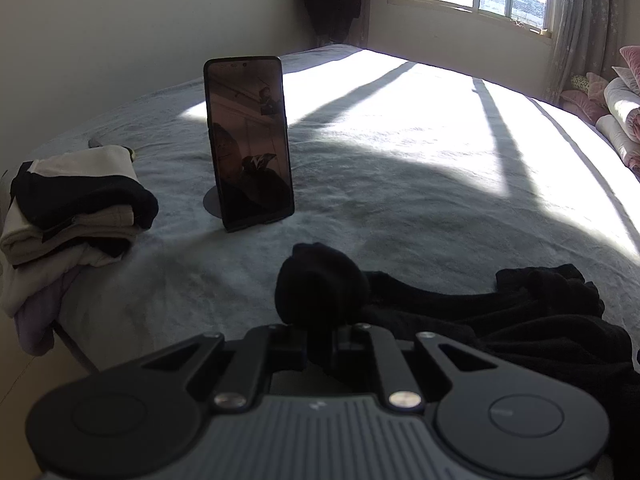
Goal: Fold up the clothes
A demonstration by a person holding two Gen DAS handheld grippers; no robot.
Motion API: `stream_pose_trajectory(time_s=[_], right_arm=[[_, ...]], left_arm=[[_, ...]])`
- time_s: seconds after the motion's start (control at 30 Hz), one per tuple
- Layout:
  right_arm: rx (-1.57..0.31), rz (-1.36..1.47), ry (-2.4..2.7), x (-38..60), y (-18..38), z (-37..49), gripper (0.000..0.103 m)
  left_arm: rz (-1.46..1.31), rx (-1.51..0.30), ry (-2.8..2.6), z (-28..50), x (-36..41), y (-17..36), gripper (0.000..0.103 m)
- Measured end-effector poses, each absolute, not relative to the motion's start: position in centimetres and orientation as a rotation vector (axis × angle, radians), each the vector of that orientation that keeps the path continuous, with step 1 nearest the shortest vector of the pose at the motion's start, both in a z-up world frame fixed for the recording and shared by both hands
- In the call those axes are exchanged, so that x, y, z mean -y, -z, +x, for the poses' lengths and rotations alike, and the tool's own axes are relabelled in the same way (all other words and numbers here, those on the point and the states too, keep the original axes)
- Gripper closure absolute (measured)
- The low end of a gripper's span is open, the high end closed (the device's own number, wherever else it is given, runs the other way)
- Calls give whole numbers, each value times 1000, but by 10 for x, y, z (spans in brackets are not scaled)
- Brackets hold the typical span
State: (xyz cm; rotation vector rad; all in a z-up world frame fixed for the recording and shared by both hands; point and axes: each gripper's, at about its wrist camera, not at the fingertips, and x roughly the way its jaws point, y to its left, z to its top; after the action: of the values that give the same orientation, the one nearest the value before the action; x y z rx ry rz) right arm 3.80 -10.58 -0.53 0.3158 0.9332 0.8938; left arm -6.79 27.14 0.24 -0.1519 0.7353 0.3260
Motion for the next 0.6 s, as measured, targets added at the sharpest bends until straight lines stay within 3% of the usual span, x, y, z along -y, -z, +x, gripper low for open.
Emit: stream_pose_trajectory(time_s=[0.53,0.57,0.6], right_arm=[[-955,257,-736,44,30,87,56],[-946,236,-735,36,31,87,61],[-937,216,-734,29,31,87,76]], left_arm=[[-253,-778,-321,-60,-285,9,93],[-255,-778,-321,-60,-285,9,93],[-256,-778,-323,-59,-285,9,93]])
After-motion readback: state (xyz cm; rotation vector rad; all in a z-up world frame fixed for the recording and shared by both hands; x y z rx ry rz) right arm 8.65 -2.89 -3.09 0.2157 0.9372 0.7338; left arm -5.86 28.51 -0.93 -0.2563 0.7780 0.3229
